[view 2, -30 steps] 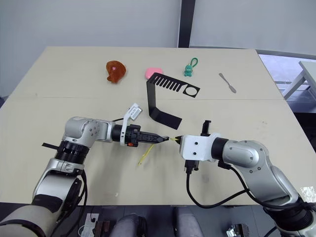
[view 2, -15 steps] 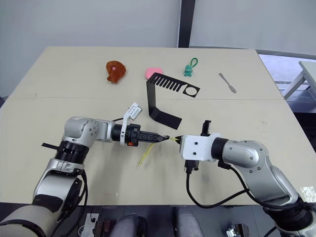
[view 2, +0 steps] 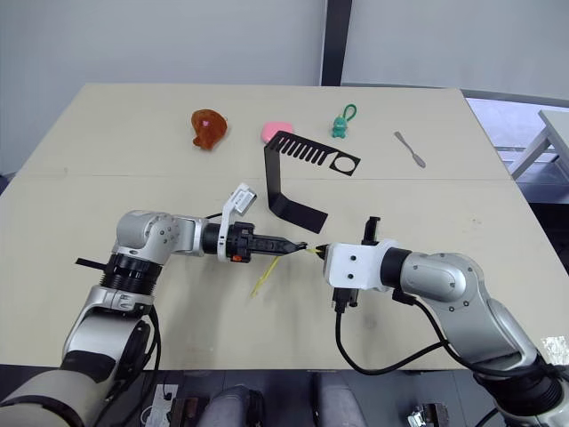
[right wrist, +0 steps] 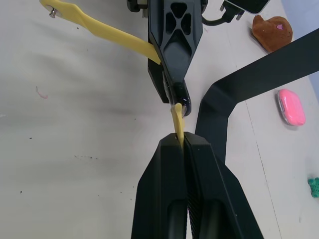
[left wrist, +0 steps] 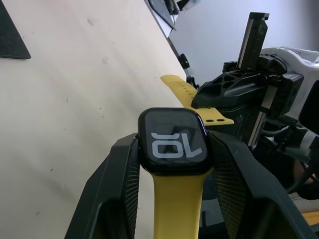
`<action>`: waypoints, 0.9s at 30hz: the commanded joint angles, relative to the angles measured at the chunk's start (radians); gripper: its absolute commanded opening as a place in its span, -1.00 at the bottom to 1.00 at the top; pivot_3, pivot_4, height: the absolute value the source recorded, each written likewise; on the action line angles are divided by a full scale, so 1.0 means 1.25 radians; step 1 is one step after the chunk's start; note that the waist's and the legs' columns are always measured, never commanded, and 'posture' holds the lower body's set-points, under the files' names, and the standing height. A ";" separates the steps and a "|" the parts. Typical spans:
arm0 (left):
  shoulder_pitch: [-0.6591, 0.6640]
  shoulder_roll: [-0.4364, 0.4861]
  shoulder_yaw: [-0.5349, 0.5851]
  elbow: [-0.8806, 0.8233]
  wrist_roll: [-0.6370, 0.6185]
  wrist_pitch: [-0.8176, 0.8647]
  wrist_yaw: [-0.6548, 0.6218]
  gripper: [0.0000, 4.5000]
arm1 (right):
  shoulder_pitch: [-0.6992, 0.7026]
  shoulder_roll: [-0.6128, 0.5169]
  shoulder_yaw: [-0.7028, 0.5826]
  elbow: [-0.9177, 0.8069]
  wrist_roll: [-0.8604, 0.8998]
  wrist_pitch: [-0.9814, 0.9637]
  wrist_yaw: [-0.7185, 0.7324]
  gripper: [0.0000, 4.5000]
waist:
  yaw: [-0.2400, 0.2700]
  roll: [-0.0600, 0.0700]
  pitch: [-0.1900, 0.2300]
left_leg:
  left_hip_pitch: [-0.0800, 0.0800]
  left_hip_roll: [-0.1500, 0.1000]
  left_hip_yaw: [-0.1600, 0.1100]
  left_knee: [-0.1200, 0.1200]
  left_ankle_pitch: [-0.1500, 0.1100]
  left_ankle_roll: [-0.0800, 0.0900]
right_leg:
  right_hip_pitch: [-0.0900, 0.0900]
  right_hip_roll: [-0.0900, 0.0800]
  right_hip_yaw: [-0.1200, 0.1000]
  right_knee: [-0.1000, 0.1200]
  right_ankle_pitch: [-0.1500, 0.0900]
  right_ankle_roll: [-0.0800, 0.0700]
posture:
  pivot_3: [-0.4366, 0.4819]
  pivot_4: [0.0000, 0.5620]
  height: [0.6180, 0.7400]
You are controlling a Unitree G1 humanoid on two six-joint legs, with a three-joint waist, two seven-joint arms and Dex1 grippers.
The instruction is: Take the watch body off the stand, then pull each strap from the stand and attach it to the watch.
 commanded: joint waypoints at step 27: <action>-0.012 0.019 -0.009 -0.010 -0.013 -0.035 -0.004 -0.29 | -0.010 -0.006 -0.034 -0.026 0.009 0.015 0.002 -1.00 | 0.000 0.000 0.000 | 0.000 0.000 0.000 0.000 0.000 0.000 | 0.000 0.000 0.000 0.000 0.000 0.000 | -0.05 -0.47 1.00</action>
